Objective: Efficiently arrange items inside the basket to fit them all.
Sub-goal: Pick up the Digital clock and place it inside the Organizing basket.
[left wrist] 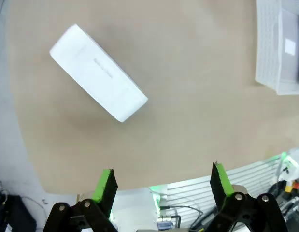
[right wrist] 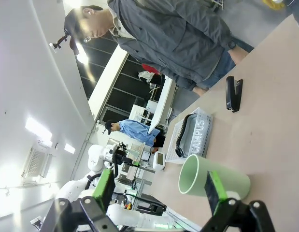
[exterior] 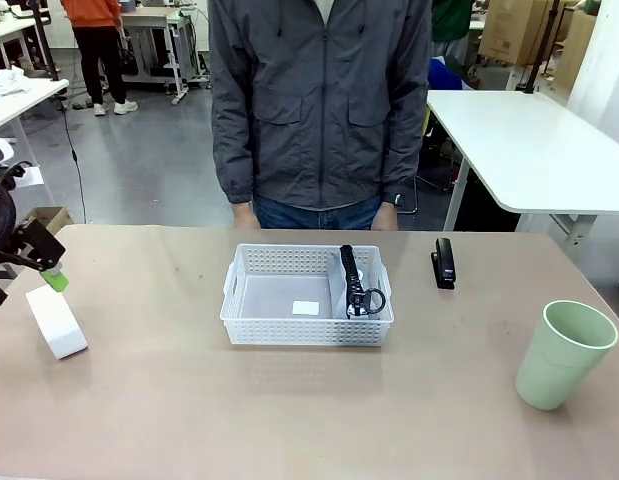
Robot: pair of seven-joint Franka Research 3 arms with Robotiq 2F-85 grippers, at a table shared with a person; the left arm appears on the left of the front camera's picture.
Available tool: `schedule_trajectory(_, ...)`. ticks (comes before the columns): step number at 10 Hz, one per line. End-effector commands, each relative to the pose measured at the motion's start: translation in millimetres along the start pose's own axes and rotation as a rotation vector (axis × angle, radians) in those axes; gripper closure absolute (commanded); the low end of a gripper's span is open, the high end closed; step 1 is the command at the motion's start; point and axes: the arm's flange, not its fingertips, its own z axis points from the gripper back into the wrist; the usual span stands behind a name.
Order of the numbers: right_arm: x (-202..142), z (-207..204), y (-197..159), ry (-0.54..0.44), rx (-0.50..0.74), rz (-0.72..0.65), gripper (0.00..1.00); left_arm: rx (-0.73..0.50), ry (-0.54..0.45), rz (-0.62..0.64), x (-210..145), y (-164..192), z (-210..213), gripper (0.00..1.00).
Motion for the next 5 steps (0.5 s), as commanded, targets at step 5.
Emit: schedule_trajectory(5,2.5,-0.7,0.7,-0.013,0.016,0.028,0.0,-0.002,0.007,0.002,-3.5,-1.2,-4.2,0.0)
